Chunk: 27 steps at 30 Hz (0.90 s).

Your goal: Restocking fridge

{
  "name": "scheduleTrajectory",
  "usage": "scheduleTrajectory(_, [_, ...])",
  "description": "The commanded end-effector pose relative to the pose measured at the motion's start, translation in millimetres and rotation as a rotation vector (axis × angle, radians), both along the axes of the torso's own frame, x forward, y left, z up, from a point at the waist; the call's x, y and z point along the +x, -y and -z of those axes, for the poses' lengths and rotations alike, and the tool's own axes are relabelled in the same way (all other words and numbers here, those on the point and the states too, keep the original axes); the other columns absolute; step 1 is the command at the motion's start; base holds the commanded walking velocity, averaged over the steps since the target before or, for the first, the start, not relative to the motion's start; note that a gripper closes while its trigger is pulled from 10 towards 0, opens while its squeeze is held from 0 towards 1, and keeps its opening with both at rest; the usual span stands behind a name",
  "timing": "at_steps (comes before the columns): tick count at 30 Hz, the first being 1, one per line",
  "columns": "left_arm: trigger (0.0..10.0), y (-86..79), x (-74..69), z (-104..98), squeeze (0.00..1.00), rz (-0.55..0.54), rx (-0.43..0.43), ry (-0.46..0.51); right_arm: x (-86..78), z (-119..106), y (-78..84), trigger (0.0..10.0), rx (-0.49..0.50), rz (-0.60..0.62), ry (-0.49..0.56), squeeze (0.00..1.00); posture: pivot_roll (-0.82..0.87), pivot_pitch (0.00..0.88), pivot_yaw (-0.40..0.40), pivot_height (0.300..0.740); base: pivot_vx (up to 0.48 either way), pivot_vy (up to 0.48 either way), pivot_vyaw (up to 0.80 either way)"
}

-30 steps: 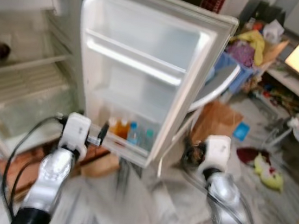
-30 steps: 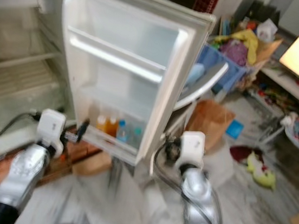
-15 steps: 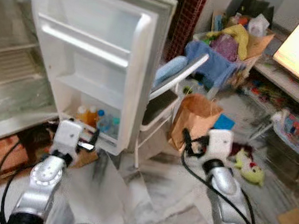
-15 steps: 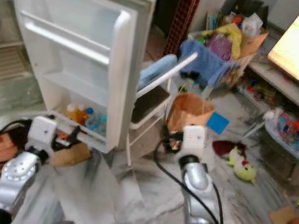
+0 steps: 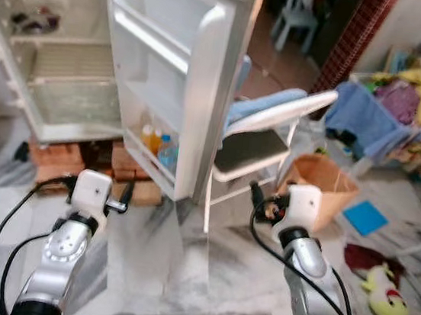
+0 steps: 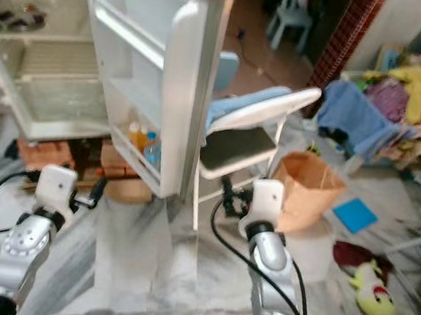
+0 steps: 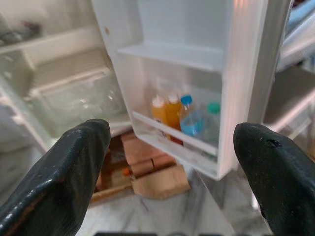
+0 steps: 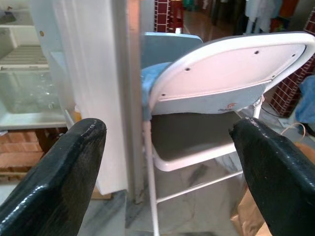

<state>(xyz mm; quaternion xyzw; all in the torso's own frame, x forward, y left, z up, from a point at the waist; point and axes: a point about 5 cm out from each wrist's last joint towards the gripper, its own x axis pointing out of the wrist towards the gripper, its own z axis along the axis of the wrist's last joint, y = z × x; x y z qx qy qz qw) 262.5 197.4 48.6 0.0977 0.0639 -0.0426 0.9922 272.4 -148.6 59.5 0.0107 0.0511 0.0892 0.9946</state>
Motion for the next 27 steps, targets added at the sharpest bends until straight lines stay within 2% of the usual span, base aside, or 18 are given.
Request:
scheduleTrajectory(1, [10.0,9.3,0.8,1,0.0,0.018,-0.027,-0.004,-3.2,1,12.4,10.0,0.002,0.043,0.001,0.0,0.01,0.0,-0.042,0.74,0.48,0.0,0.51])
scheduleTrajectory(9, [10.0,11.3,1.2,1,0.0,0.019,-0.024,-0.002,-8.9,2,8.3,10.0,0.007,0.032,0.013,0.0,0.01,0.0,-0.041,0.74,0.48,0.0,0.06])
scheduleTrajectory(18, [10.0,12.6,0.0,2,0.0,0.008,-0.027,0.001,-6.5,-3,5.6,10.0,0.015,0.023,0.039,0.0,0.01,0.0,-0.045,0.74,0.474,0.0,0.73])
scheduleTrajectory(24, [10.0,13.0,0.3,4,0.0,0.011,-0.025,-0.013,-3.5,-5,8.2,10.0,0.013,0.051,0.048,0.0,0.01,0.001,-0.047,0.74,0.437,0.0,0.0])
scheduleTrajectory(27, [10.0,7.8,1.4,3,0.0,-0.061,-0.008,-0.008,-2.1,-9,6.8,10.0,0.006,0.035,0.07,0.0,0.01,0.002,-0.047,0.74,0.089,0.0,0.0])
